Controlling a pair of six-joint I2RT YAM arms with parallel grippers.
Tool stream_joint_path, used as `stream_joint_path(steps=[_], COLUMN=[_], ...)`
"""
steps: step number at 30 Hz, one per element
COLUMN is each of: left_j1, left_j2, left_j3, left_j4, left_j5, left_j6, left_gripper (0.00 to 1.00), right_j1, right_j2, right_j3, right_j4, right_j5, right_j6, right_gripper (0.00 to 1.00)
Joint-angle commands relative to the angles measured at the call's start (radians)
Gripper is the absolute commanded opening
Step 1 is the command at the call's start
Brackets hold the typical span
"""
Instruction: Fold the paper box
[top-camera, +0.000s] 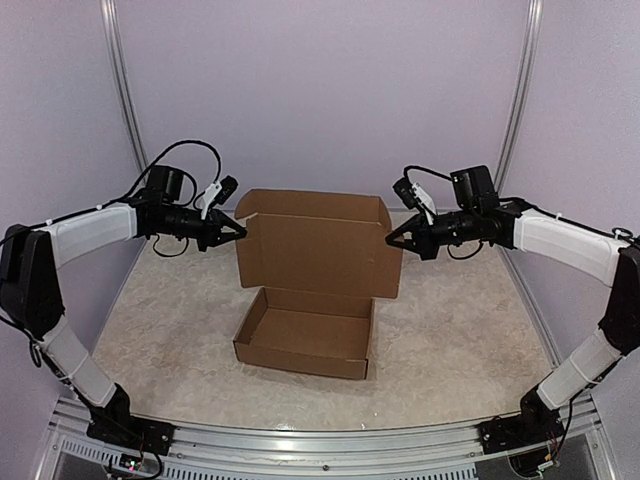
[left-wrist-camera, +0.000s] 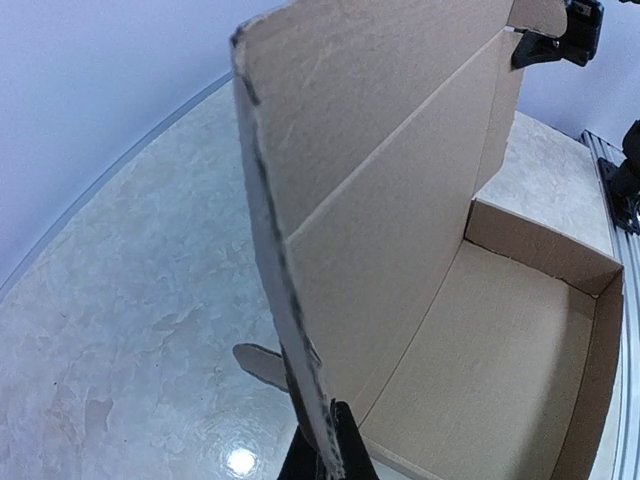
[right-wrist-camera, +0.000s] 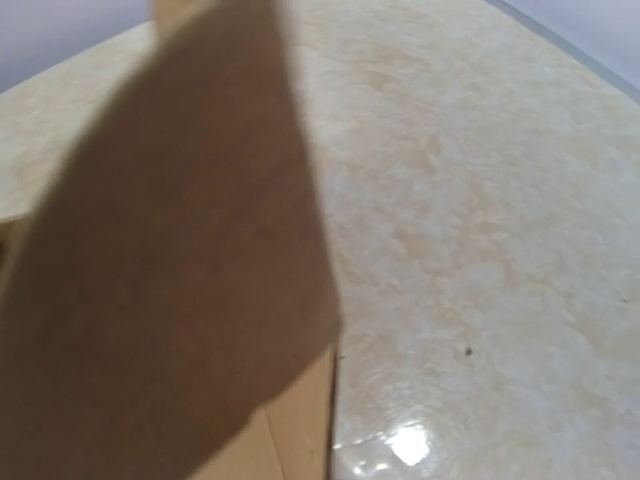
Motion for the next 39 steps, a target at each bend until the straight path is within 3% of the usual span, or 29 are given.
stream_joint_path(steps=[1, 13, 20, 39], left_j1=[-0.038, -0.202, -0.351, -0.65], left_j2=[-0.071, -0.241, -0.333, -0.342], left_j3=[-0.095, -0.272, -0.314, -0.375], left_j4=[0.032, 0.211, 0.269, 0.309], left_j5=[-0.089, -0.464, -0.733, -1.147], left_j6=[-0.063, -0.251, -0.367, -0.516], left_gripper=[0.0, 0.0, 0.0, 0.0], right_j1=[0.059, 0.195, 0.291, 0.577], right_j2=[-0.037, -0.179, -0.244, -0.208], right_j3=[-0.025, -0.146, -0.255, -0.355], right_j4=[0.063, 0.228, 0.366, 0.543], right_j5=[0.158, 0.512, 0.746, 1.307], right_j6=[0.09, 0.31, 0.471, 0.655], right_gripper=[0.0, 0.0, 0.0, 0.0])
